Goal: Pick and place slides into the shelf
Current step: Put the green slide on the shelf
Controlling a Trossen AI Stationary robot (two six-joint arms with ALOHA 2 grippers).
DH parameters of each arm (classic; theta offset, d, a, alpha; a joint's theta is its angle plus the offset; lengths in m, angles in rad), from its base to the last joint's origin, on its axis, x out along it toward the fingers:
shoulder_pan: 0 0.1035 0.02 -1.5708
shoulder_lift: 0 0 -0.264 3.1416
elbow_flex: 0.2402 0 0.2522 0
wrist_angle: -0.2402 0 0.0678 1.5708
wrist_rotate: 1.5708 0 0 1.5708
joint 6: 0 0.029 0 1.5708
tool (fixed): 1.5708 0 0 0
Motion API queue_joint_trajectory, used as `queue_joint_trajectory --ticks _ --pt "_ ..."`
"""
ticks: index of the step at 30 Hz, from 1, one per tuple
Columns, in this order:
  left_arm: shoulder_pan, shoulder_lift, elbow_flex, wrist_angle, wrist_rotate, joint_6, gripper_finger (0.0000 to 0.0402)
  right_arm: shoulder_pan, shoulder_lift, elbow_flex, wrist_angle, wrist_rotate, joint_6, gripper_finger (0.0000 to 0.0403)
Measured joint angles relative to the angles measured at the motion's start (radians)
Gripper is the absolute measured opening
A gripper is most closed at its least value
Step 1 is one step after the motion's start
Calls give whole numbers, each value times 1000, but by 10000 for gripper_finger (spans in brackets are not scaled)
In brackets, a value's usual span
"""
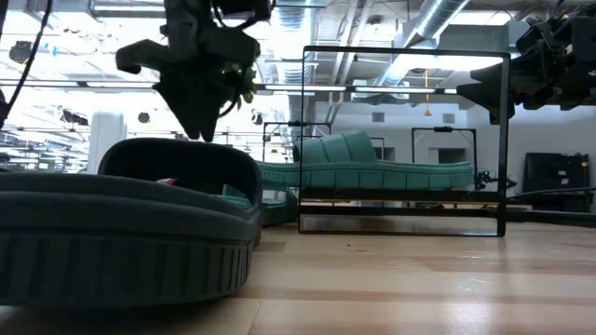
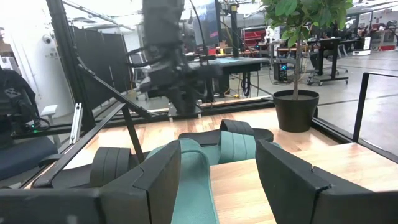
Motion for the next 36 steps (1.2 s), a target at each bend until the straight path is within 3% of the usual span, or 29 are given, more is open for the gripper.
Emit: queue_joint_trajectory --ticks 4,11,15,22,36 --pt "84 -6 0 22 52 4 105 0 0 0 0 0 0 201" --pt "240 -34 70 47 87 156 105 0 0 0 0 0 0 201" --pt "343 -37 102 145 161 214 105 0 0 0 0 0 0 201" --pt "488 -37 116 293 171 226 105 0 0 0 0 0 0 201" --pt "474 -13 113 306 182 204 105 0 0 0 0 0 0 201"
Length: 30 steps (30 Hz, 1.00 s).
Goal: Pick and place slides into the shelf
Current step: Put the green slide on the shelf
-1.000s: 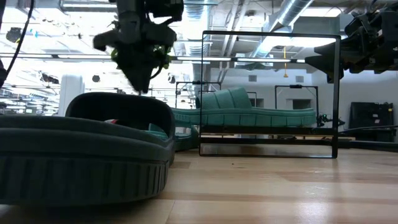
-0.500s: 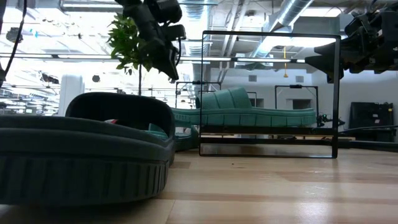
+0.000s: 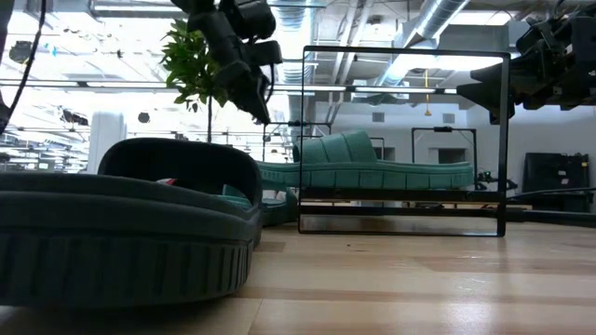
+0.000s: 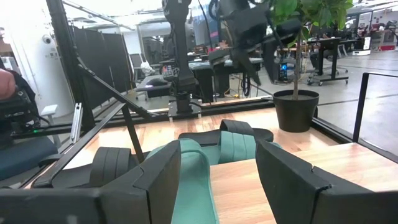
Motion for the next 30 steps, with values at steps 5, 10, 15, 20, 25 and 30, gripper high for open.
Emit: queue_joint_trajectory --ticks 5,10,15,20,25,30 --pt "-21 59 5 -5 -55 -11 105 0 2 0 0 1 0 201" --pt "-26 131 61 -37 -81 -44 105 0 11 0 -4 2 0 201" --pt "-26 194 134 -64 -82 -55 105 0 13 0 -3 0 0 201" --pt "-27 226 168 -89 -85 -30 105 0 13 0 0 0 0 201" --pt "-26 238 169 -109 -106 -18 105 0 13 0 0 0 0 201" --pt "-26 242 169 -115 -125 -7 105 0 13 0 0 0 0 201"
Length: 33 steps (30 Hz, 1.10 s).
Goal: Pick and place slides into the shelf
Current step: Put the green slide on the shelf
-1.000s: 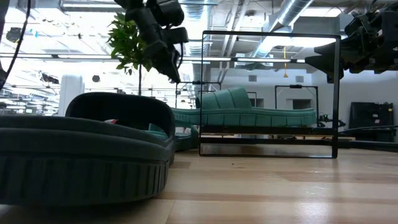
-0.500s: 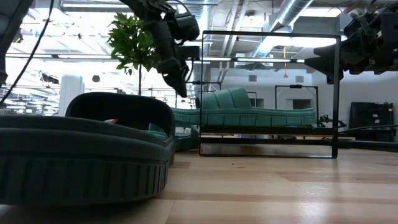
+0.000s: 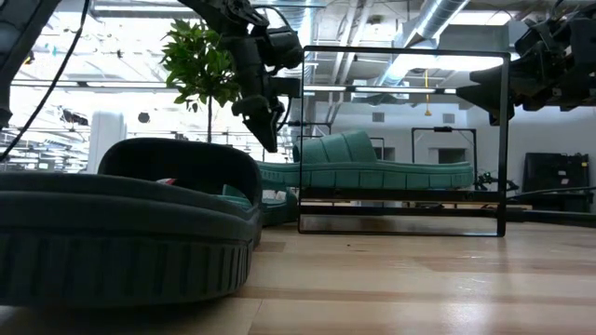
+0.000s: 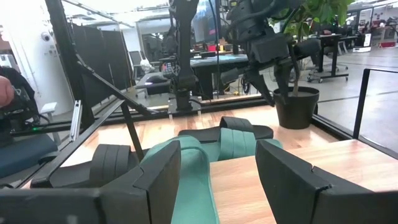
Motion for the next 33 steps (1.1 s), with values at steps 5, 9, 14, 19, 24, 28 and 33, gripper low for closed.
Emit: queue_joint_trajectory --ticks 5,9,14,19,24,28,33 --pt "0 0 0 0 -1 0 105 0 0 0 0 0 0 201" --pt "0 0 0 -10 2 0 105 0 0 0 0 0 0 201" --pt "0 0 0 -57 58 -13 105 0 0 0 0 0 0 201" --pt "-7 0 0 -79 86 -50 105 0 0 0 0 0 0 201" --pt "-34 0 0 -79 86 -76 105 0 0 0 0 0 0 201" --pt "-59 0 0 -91 87 -93 105 0 0 0 0 0 0 201" --pt "-71 13 0 -93 84 -129 105 0 0 0 0 0 0 201"
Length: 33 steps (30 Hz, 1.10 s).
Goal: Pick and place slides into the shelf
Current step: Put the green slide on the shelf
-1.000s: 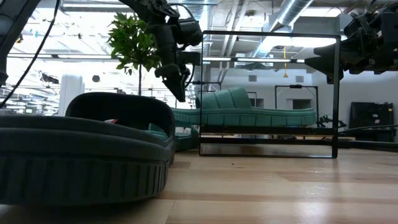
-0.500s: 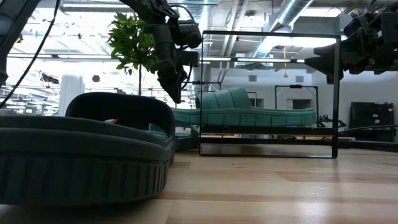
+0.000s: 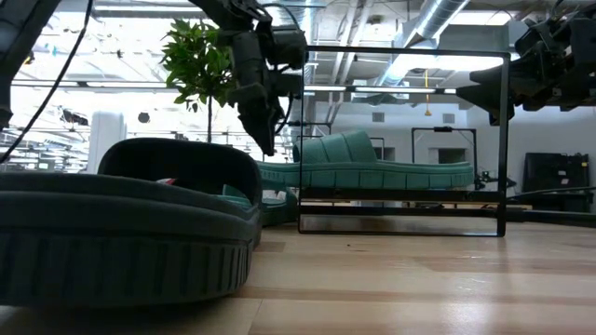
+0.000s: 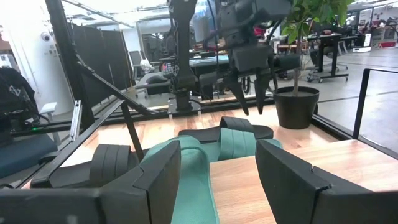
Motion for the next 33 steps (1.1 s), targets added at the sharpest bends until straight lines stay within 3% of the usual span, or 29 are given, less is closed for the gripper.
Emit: queue_joint_trajectory --ticks 19,26,33 --pt "-9 52 -8 13 -33 -13 105 0 0 0 0 0 0 201" --pt "-34 52 -10 -166 -8 -28 105 0 0 0 0 0 0 201" --pt "-93 44 -10 -220 28 -33 105 0 0 0 0 0 0 201"
